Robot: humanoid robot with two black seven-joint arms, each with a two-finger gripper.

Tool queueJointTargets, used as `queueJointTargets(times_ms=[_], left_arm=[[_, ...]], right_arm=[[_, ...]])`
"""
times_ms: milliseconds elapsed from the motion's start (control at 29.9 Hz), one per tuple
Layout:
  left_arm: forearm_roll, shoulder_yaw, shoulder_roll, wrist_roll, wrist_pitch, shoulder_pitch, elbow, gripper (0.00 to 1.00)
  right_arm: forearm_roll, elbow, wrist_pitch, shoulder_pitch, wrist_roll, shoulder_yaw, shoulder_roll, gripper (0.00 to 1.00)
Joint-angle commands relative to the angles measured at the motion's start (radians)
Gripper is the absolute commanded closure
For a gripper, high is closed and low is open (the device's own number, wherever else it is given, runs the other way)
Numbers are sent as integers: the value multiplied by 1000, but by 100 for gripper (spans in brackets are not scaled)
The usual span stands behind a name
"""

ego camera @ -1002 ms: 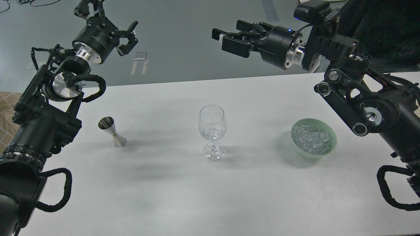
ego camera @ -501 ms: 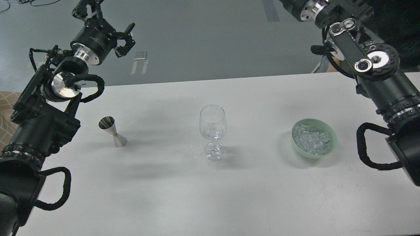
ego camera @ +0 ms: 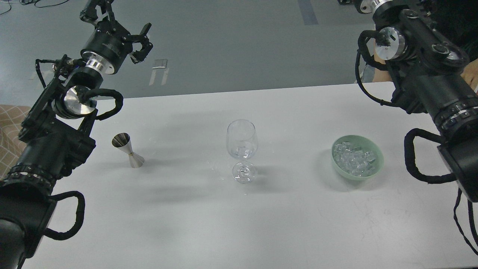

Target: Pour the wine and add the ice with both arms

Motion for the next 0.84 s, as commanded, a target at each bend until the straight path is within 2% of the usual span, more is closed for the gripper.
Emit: queueJointTargets(times_ms=[0,167,301,568,635,802], left_arm=[[-4,0,-20,-20,-17,0,-11,2],[-27,-3,-30,-22,-58,8,-15,2],[-35,-9,-15,-37,-58,37,-57,2],[-41,0,19,-42,-58,42,-24,2],[-39,2,23,-28,-44,35,-24,2],[-41,-8,16,-31,-8,38,-24,2]], right_arm=[[131,0,-1,-16,0,-2,27,0],[144,21,1,-42,10,0,59,0],[144,76,12,-64,15,0,59,0],[144,83,18,-96,13,-11,59,0],[146,77,18,-95,12,-11,59,0],[158,64,12,-90,10,-9,59,0]])
